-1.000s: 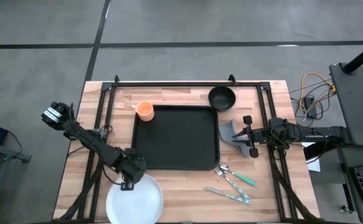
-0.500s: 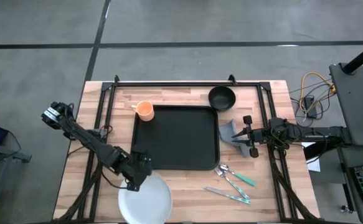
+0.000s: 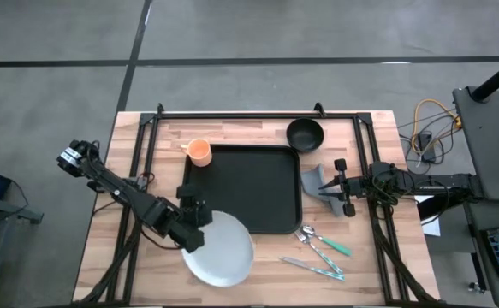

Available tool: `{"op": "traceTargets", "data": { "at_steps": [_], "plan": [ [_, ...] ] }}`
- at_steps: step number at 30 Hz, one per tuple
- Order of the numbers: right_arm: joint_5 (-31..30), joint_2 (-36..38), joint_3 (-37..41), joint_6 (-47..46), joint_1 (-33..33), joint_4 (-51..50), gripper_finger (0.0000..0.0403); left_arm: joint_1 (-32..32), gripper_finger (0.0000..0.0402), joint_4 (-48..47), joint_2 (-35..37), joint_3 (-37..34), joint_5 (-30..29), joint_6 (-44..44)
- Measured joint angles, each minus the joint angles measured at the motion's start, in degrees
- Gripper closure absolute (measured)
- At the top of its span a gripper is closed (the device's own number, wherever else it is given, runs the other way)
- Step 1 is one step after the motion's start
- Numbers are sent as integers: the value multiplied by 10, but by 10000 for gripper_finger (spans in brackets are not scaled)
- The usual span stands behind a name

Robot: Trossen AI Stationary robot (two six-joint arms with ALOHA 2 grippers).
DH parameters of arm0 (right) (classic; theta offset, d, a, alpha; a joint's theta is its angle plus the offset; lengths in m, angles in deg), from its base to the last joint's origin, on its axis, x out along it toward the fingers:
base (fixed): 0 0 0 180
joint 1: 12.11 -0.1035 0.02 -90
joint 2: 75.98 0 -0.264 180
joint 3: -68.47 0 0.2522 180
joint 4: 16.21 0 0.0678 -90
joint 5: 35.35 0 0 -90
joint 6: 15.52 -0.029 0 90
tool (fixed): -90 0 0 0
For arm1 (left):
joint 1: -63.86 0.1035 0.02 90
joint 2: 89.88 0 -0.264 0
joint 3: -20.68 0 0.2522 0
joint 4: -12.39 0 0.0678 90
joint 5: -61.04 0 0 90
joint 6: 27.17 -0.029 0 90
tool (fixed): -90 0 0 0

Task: Set up tray
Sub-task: Put the plate on the bottom left of the serving tray

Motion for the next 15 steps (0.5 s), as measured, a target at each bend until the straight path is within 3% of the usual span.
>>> {"op": "traceTargets", "data": {
  "at_steps": [5,15],
  "plan": [
    [0,0,0,0,0,0,339,32,401,-54,0,0,-18,62],
    [0,0,0,0,0,0,339,119,401,-107,0,-1,-17,104]
  ]
}}
